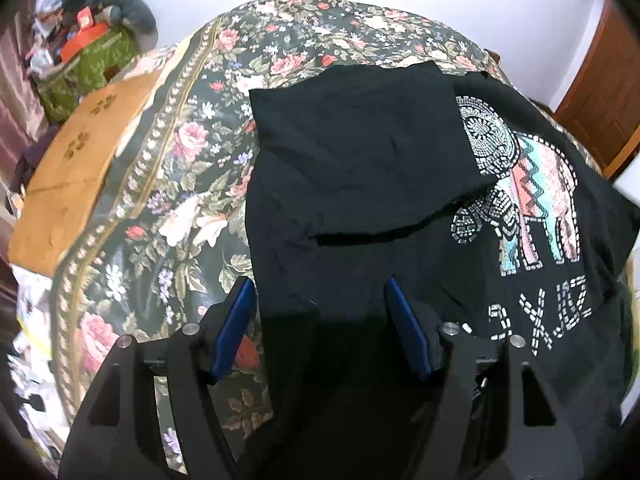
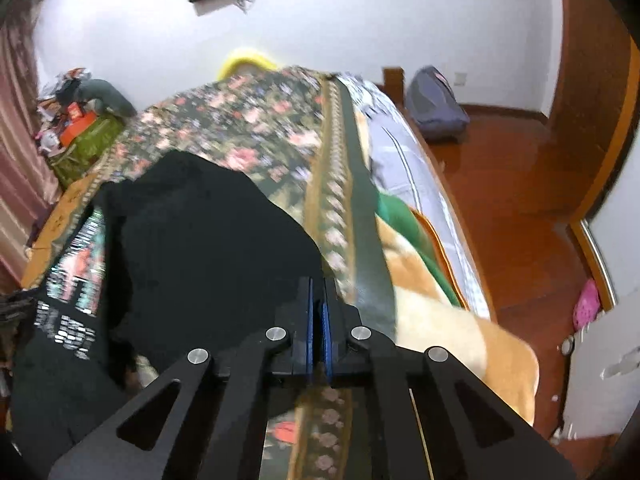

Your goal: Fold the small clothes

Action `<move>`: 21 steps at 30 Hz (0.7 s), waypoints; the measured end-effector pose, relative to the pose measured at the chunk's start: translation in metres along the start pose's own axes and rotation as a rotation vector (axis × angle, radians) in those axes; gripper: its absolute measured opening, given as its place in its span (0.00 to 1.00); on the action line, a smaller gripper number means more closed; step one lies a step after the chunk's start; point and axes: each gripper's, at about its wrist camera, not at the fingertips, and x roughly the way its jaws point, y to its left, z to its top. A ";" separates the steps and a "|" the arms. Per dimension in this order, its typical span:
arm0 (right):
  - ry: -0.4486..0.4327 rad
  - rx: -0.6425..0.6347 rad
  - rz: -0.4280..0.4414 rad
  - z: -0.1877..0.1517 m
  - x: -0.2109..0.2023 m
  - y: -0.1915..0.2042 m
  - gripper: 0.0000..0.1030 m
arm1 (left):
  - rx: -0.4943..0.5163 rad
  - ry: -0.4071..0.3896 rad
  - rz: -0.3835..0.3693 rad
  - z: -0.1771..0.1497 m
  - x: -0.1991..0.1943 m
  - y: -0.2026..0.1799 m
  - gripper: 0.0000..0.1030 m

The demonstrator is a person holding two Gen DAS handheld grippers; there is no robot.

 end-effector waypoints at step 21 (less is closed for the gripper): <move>-0.079 -0.219 0.250 0.114 0.004 0.191 0.03 | 0.101 -0.123 0.003 -0.006 -0.059 0.010 0.65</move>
